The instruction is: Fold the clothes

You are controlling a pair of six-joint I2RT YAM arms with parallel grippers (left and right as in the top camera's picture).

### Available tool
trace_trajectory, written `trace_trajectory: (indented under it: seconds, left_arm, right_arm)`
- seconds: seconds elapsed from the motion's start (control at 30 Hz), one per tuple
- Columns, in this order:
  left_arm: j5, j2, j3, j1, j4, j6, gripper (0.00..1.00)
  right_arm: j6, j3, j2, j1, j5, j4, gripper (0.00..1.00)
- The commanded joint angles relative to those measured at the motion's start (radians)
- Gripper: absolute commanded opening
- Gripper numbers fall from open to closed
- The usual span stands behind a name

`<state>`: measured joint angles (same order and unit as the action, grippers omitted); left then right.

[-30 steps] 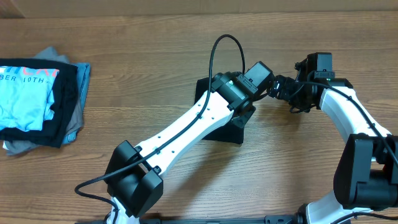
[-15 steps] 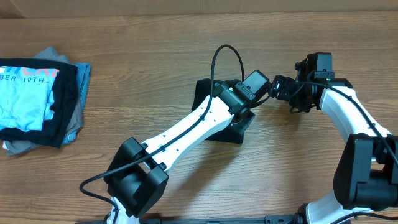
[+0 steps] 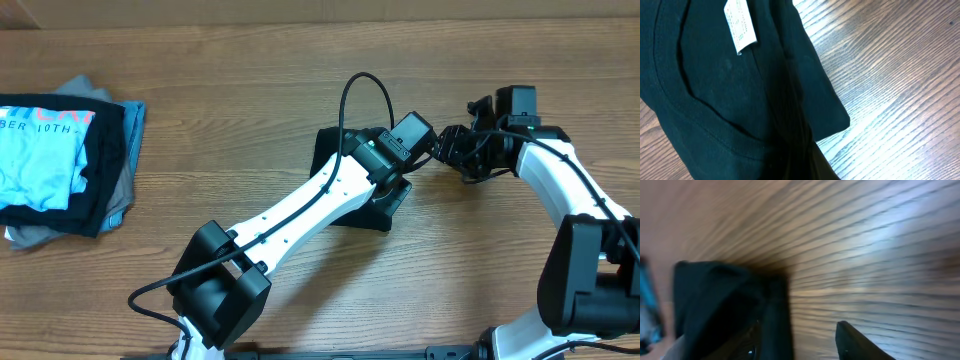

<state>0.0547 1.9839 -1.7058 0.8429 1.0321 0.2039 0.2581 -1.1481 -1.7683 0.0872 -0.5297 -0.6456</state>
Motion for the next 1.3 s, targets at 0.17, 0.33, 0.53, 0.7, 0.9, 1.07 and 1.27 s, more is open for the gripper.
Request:
trace_trajectory:
  seconds: [0.17, 0.33, 0.53, 0.7, 0.9, 1.07, 1.27]
  left_arm:
    - [-0.022, 0.008, 0.005, 0.005, -0.001, 0.002, 0.09]
    - [-0.022, 0.008, 0.005, 0.005, 0.000, 0.002, 0.08]
    - [-0.022, 0.008, 0.005, 0.005, 0.003, 0.002, 0.08]
    - [-0.022, 0.008, 0.005, 0.005, 0.003, 0.002, 0.09]
    - [-0.022, 0.008, 0.005, 0.005, 0.003, 0.001, 0.09]
    - [-0.022, 0.008, 0.004, 0.005, 0.004, -0.017, 0.09]
    - [-0.021, 0.008, 0.004, 0.005, 0.010, -0.017, 0.09]
  right_arm:
    - [-0.062, 0.096, -0.033, 0.018, -0.147, 0.257, 0.53]
    - [-0.103, 0.161, -0.043, 0.008, -0.183, 0.376, 0.48]
    - [-0.137, 0.176, -0.043, 0.008, -0.183, 0.373, 0.36]
    - [-0.225, 0.176, -0.047, -0.010, -0.258, 0.394, 0.36]
    - [-0.267, 0.176, -0.070, -0.080, -0.224, 0.455, 0.40]
    - [-0.267, 0.176, -0.092, -0.136, -0.113, 0.510, 0.44]
    - [-0.266, 0.176, -0.092, -0.143, -0.047, 0.523, 0.43]
